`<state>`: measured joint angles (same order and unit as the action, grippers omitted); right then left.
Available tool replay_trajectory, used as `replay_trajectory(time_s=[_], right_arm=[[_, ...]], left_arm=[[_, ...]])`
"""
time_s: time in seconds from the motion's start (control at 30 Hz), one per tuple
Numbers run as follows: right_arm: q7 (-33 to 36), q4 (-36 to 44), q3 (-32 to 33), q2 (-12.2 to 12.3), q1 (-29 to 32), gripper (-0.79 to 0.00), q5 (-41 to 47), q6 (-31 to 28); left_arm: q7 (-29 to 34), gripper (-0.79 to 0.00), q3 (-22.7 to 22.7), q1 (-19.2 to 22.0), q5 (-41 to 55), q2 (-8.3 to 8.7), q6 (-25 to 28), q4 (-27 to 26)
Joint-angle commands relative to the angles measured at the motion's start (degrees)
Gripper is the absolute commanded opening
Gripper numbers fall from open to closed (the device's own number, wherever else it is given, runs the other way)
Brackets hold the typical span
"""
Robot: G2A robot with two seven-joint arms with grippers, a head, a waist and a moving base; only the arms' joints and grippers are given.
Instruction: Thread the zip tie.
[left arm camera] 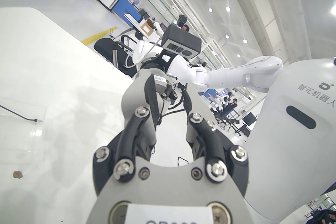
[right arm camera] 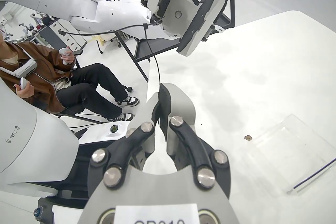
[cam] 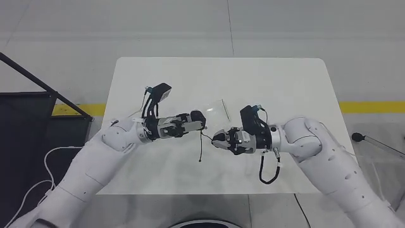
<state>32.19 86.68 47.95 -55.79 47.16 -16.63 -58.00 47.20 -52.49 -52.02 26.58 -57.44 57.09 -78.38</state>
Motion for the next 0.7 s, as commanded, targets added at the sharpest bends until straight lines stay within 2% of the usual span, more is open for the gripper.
replay_trajectory(time_s=[0.0, 0.2, 0.3, 0.43, 0.67], right_arm=[[-0.16, -0.11, -0.21, 0.09, -0.14, -0.785, -0.04, 0.0], [-0.86, -0.33, -0.88, 0.36, -0.54, -0.785, -0.23, 0.0], [-1.21, -0.53, -1.17, 0.47, -0.77, -0.785, -0.24, 0.0], [-1.81, -0.86, -1.46, 0.59, -1.04, -0.785, -0.33, 0.0], [-2.49, -1.24, -2.02, 0.81, -1.48, -0.785, -0.2, 0.0]], left_arm=[[-0.19, -0.489, 0.24, 0.1, 0.04, 0.07, 0.19, -0.01], [-0.43, -0.499, 1.17, 0.48, 0.36, 0.36, 0.43, -0.06], [-0.46, -0.539, 1.63, 0.72, 0.6, 0.55, 0.46, -0.01], [-0.59, -0.773, 2.13, 1.02, 0.78, 0.81, 0.59, 0.05], [-0.91, -0.785, 2.89, 1.44, 1.06, 1.19, 0.91, 0.15]])
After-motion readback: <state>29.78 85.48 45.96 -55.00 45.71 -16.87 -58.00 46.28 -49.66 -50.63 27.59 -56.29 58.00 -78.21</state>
